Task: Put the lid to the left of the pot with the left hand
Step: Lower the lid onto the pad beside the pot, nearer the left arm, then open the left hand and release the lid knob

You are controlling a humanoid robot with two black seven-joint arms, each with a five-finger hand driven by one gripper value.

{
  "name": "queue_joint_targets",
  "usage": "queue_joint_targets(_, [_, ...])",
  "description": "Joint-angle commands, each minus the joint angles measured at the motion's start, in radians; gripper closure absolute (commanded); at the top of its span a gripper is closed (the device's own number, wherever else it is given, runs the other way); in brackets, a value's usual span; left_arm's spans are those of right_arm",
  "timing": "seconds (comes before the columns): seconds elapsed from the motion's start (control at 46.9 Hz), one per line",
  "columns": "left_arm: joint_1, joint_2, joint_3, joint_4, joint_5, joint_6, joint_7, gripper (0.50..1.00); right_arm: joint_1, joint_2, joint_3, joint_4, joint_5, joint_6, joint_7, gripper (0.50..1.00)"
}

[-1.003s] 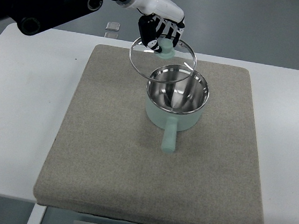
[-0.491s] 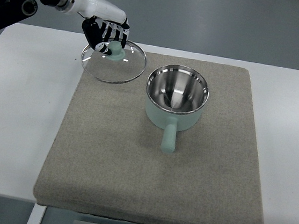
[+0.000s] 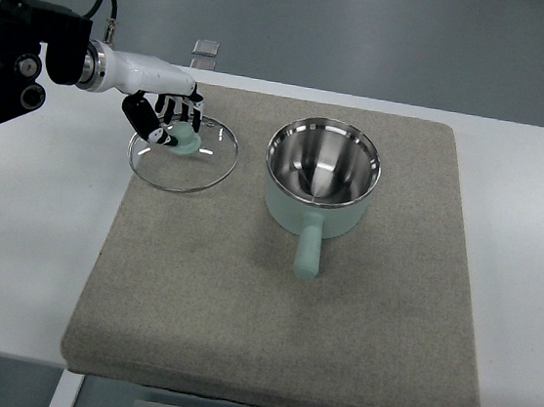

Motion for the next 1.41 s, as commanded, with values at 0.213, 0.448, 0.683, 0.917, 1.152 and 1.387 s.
queue_joint_targets(0.213, [0.062,-0.004,0.008,0.008,0.081,0.086,-0.001,1.0,0.0,0.0,-0.001,0.0,0.0,0.0,0.0,0.576])
queue_joint_targets(0.448, [0.068,-0.023,0.011,0.027,0.081,0.164,-0.001,0.984,0.0,0.0,-0.001,0.0,0.0,0.001,0.0,0.576])
queue_joint_targets(0.683, [0.077,-0.038,0.013,0.027,0.066,0.181,-0.001,0.641,0.0,0.0,-0.001,0.0,0.0,0.0,0.0,0.576])
queue_joint_targets(0.917, [0.091,-0.053,0.002,0.069,-0.002,0.186,-0.001,0.506,0.0,0.0,-0.001,0.0,0.0,0.0,0.0,0.576])
queue_joint_targets(1.152, [0.094,-0.108,-0.002,0.238,-0.465,0.189,-0.001,0.506,0.0,0.0,-0.001,0.0,0.0,0.0,0.0,0.576])
queue_joint_targets(1.387, [0.096,-0.188,-0.004,0.416,-0.805,0.19,-0.001,0.506,0.0,0.0,-0.001,0.0,0.0,0.0,0.0,0.576])
